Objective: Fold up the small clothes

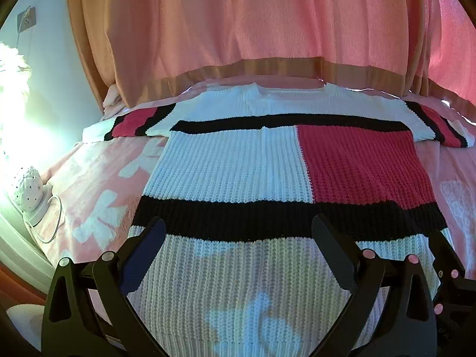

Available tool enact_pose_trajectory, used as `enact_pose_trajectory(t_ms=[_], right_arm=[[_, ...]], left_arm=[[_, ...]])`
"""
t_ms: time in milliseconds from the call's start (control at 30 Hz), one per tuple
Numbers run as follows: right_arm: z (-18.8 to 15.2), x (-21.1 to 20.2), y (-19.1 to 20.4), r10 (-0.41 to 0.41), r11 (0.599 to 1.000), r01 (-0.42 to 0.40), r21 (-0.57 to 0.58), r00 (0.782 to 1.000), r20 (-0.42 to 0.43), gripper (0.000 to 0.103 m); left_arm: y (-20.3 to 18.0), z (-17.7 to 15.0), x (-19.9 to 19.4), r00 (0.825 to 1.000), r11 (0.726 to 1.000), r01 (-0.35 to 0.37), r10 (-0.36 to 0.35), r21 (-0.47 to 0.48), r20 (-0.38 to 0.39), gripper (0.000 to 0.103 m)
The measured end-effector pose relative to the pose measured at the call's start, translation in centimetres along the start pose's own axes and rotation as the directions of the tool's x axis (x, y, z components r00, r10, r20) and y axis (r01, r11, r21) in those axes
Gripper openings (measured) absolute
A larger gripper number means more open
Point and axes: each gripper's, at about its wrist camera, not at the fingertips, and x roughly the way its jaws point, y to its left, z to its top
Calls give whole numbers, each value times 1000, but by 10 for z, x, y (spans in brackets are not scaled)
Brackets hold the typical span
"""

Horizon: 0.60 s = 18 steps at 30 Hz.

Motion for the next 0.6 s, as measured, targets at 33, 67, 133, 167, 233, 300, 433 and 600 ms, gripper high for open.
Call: enact_pose_trajectory(t_ms=[33, 67, 133, 167, 233, 300, 433, 600], right_arm=[[0, 0, 0, 0, 1000, 0, -1, 1000, 1, 98], [0, 0, 0, 1, 1000, -1, -1, 1000, 1, 98], [0, 0, 0, 0, 1000, 0, -2, 1000, 0, 98], [0, 0, 0, -2, 1000, 2, -3, 1000, 0, 98], [0, 0, 1, -3, 1000, 3, -5, 1000, 0, 98], [0, 1, 1, -3, 1000, 3, -4, 1000, 1, 98], [-1, 1, 1, -5, 1000, 5, -6, 1000, 2, 98], [-1, 1, 0, -4, 1000, 4, -5, 1000, 4, 98]], left_arm=[[0, 0, 0, 1000, 1000, 1, -1, 1, 0, 96], [0, 0, 0, 1000, 1000, 2, -2, 2, 0, 96], [0, 0, 0, 1000, 1000, 1, -1, 2, 2, 96], [-1, 0, 0, 1000, 1000, 0, 0, 3, 2, 96], [-1, 0, 0, 1000, 1000, 3, -3, 2, 1, 96], [0, 0, 0, 1000, 1000, 4, -4, 3, 1, 96], [0, -1, 0, 1000, 1000, 4, -4, 3, 2, 96], [-1, -1, 0, 1000, 1000, 4, -4, 4, 2, 96]])
